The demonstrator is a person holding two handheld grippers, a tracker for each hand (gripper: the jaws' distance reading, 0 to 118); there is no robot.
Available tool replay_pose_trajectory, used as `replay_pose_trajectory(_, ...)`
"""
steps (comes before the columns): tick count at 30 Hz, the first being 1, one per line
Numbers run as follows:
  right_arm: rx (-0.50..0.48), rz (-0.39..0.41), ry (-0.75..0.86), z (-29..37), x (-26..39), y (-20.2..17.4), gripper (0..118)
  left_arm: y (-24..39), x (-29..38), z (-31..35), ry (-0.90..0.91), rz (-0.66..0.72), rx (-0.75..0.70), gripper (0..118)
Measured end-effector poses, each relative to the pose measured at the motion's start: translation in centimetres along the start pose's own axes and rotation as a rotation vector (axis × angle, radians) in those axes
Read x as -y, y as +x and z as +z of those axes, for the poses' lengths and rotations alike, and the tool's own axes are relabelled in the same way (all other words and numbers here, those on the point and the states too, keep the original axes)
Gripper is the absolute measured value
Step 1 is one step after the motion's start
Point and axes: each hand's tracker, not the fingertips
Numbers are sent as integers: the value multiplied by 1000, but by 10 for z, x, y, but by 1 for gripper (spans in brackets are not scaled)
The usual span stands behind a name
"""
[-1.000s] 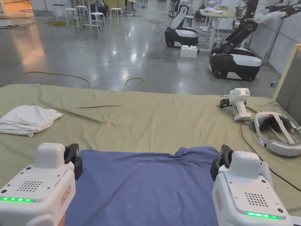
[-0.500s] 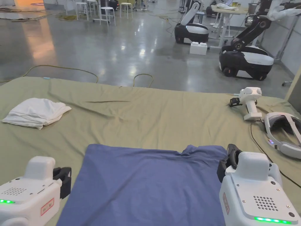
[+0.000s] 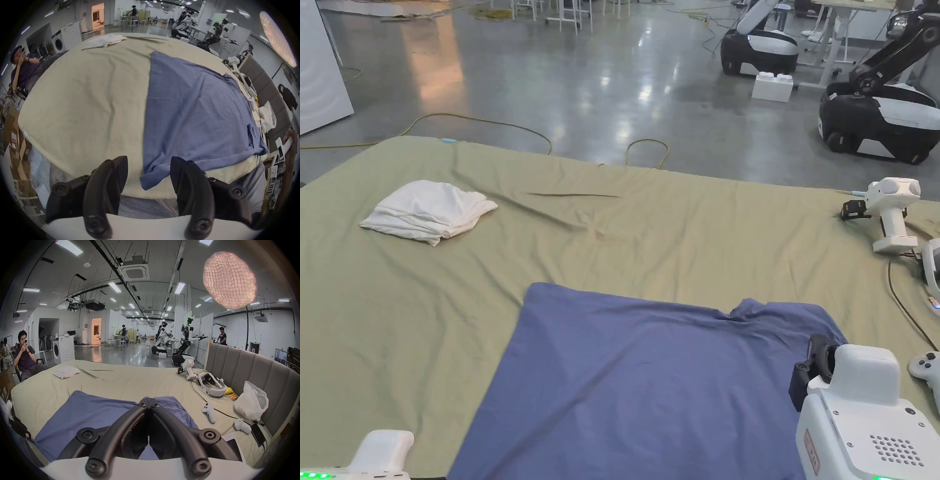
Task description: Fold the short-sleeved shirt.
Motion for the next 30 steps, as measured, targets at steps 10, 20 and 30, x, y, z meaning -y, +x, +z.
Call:
replay_pose_trajectory(10,1,16,-37,-5,8,-1,0,-1,-11,-55,-119,30,-54,61)
replay_pose_trajectory(20,12,8,-86,0,23,11,0,35,-2,-55,-80,-95,-102,10)
replay_pose_trajectory(30,41,15,-397,28,45,78,40,6,-1,-24,-11,14,9,7)
